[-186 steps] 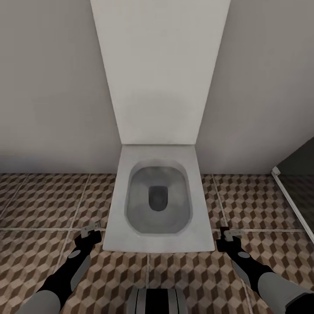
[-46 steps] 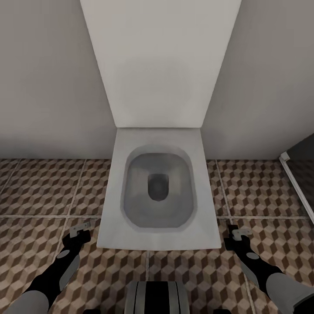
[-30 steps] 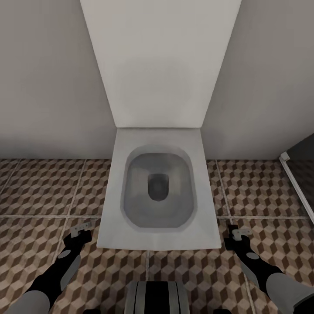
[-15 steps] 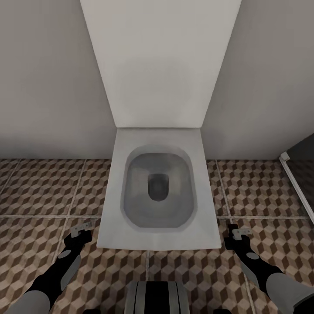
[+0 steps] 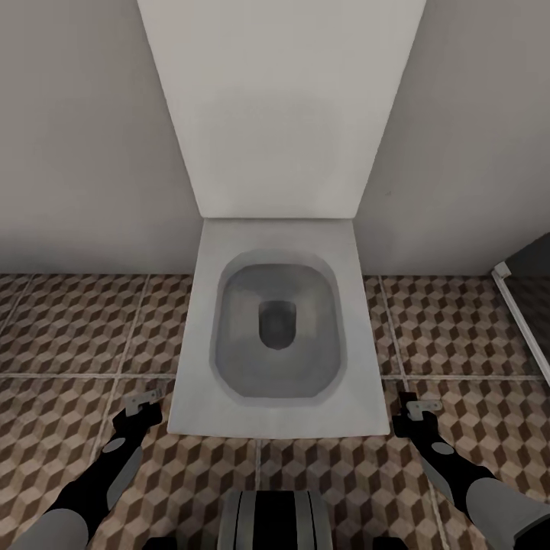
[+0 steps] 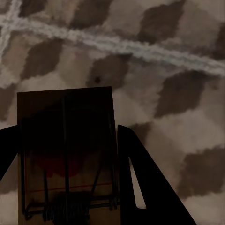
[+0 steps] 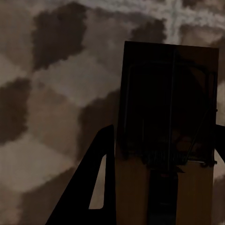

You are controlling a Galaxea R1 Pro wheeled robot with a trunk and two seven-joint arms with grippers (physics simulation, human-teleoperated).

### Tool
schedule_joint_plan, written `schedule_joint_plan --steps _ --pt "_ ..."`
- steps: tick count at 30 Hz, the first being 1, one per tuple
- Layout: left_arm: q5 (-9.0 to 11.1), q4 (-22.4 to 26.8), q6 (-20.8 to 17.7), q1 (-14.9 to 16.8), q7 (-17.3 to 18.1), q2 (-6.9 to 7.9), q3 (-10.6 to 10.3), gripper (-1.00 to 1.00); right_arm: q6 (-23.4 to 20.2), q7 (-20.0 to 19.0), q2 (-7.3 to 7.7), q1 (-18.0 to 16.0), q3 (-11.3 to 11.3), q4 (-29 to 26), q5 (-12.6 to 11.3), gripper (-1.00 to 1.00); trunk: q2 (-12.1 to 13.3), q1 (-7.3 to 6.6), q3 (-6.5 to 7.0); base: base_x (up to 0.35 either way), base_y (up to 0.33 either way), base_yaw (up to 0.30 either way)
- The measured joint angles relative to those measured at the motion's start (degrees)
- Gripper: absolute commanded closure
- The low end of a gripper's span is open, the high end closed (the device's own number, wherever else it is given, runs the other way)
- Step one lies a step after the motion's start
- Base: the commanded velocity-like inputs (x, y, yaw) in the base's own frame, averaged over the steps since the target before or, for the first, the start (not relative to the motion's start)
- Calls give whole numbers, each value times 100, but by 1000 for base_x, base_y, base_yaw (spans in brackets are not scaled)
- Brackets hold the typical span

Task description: Take the four mousetraps from the cabinet in the bathroom and place them on the bathroom floor. Make sure all four end up on the same floor surface, and ensure that at least two of them are either under or directly next to the same bathroom sink.

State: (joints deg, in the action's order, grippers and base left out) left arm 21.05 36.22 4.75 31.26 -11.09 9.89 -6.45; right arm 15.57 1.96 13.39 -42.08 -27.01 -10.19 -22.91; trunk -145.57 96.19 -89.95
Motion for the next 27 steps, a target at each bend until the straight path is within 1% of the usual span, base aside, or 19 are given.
schedule_joint_plan --steps 21,27 --pt "0 0 1 0 3 -4 0 100 0 0 -3 0 -1 0 0 100 0 0 0 0 0 0" --pt "0 0 1 0 3 20 6 100 0 0 -3 0 -3 0 0 100 0 0 0 0 0 0"
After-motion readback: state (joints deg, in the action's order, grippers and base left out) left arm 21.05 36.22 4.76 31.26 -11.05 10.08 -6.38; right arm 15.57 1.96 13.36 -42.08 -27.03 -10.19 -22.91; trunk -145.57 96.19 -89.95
